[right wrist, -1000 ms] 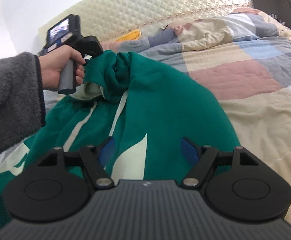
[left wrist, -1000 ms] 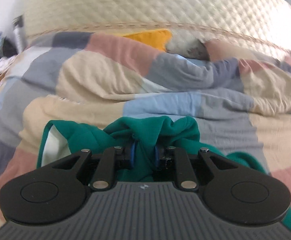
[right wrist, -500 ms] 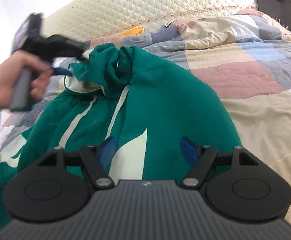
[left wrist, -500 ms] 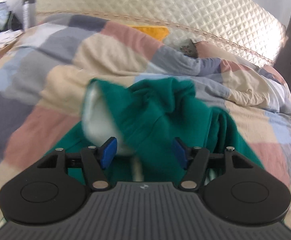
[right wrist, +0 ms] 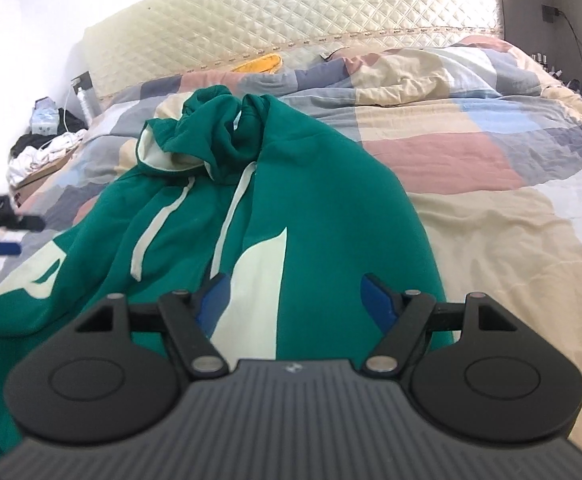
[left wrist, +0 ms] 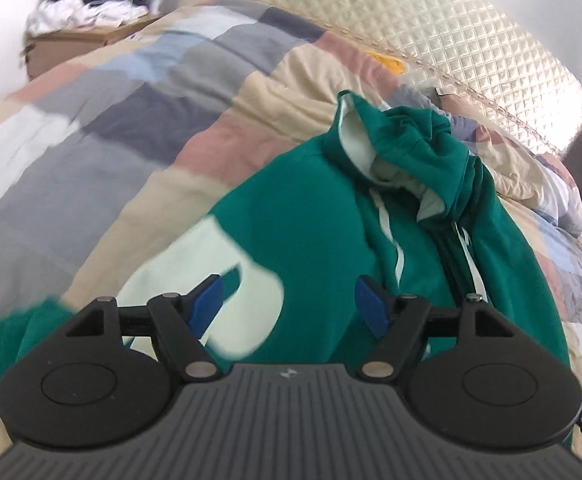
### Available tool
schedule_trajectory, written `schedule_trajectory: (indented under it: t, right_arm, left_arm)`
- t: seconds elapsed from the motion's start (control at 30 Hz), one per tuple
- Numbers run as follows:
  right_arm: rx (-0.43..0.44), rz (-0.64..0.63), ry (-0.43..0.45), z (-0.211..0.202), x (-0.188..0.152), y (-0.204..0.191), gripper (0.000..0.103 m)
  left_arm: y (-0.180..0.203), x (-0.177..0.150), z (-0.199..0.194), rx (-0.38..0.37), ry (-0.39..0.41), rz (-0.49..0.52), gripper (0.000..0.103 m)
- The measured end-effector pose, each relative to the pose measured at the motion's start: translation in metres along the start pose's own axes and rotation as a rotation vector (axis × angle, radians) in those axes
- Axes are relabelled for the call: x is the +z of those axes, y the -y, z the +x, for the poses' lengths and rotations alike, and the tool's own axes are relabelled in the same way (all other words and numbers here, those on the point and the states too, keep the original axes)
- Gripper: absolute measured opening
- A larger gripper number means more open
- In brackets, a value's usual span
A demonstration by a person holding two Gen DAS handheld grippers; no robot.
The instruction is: Fold large clothes
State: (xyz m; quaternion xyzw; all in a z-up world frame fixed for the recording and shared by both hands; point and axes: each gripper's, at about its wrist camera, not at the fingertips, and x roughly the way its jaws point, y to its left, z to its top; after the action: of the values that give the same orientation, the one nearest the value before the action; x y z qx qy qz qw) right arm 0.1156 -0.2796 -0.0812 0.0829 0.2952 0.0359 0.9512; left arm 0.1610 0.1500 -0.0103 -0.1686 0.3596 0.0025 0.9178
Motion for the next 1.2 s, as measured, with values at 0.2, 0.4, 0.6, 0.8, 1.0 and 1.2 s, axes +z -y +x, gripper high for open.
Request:
schedule_trajectory:
  t: [0.2,0.4,0.6,0.8,1.0,1.2]
  right_arm:
    - [-0.086,-0.04,0.01,-0.005,-0.005,-0.005,0.103]
    - [-0.015,0.021,-0.079,0.013,-0.01,0.001,0.103]
    - [-0.02,-0.02,-0.218,0.043,-0.024,-0.009,0.103]
    - [-0.029,-0.064,-0.24,0.049,-0.029,-0.014,0.073]
    - [-0.001,0.031,-0.182,0.03,-0.019,0.003,0.025]
    - [0.021,0.113,-0.077,0.003,-0.005,0.022,0.015]
  left_arm:
    - [-0.011,-0.027,-0.02,0.063,0.004,0.065,0.085]
    - [-0.027,-0.029,-0.006,0.097,-0.045,0.064,0.086]
    - [-0.03,-0.033,0.013,0.13,-0.09,0.147,0.087]
    - [-0.034,-0.034,0.02,0.142,-0.11,0.172,0.087]
    - [-0.038,-0.032,0.016,0.138,-0.103,0.143,0.087]
    - [-0.041,-0.032,0.012,0.141,-0.097,0.142,0.087]
